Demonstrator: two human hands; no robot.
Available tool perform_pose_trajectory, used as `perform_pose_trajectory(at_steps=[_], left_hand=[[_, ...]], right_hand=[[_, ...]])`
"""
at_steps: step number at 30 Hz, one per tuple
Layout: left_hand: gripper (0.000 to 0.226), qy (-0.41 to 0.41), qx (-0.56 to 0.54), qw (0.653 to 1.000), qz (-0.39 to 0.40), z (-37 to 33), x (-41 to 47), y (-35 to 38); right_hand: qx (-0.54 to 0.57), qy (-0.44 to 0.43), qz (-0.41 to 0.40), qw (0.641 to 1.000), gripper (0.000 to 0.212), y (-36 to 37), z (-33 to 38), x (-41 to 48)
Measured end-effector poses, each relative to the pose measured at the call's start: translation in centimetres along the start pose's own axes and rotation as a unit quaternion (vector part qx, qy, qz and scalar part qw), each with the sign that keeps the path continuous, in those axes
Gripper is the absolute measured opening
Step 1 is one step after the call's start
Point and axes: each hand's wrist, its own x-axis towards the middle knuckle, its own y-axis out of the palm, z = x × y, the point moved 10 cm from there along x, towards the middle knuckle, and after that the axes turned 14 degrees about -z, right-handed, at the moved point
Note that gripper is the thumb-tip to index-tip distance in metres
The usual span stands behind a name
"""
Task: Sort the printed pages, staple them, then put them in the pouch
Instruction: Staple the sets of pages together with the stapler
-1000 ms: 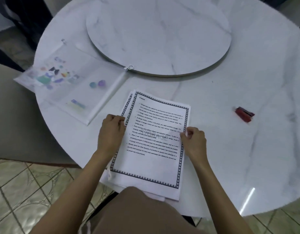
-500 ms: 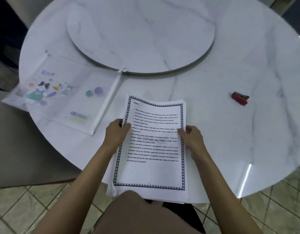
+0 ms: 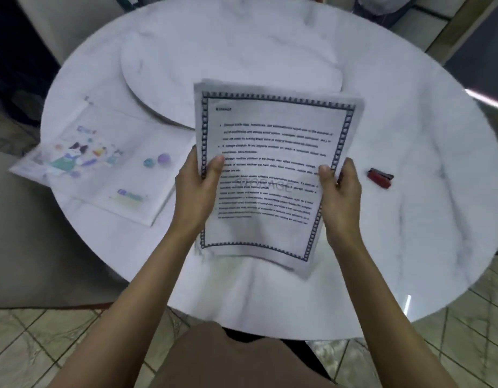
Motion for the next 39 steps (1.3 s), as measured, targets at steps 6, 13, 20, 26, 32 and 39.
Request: perform_pose_trajectory(at_steps=[6, 13, 20, 26, 32, 39], left_hand=[[0.024, -0.002, -0.092, 0.995, -0.033, -1.6, -1.6, -0.2], [0.043, -0.057, -0.003, 0.998, 0.000, 3.0, -3.5, 1.5], [0.014, -0.086, 0.064, 0.994, -0.004, 4.2, -3.4, 1.7], [0.028, -0.131, 0.154, 0.978, 0.047, 8.1, -4.6, 0.6], [0.037, -0.082, 0.259, 0.962, 0.011, 10.6, -1.9, -5.8], [0.044, -0.125, 0.283, 0.949, -0.065, 14.8, 4.1, -16.3]], right_hand=[[0.105, -0.040, 0.012, 0.994, 0.019, -1.2, 2.7, -0.2], [0.060, 0.031, 0.093, 0.993, 0.022, 0.0, -3.2, -1.3], [-0.059, 0.019, 0.100, 0.993, 0.009, -0.8, -4.7, 1.3], [-0.247, 0.024, 0.136, 0.959, 0.021, -1.0, -10.2, 2.5], [-0.357, 0.024, 0.068, 0.931, 0.020, -2.9, -13.9, 3.6], [-0.353, -0.070, -0.004, 0.933, 0.029, 3.4, -8.7, 2.6]])
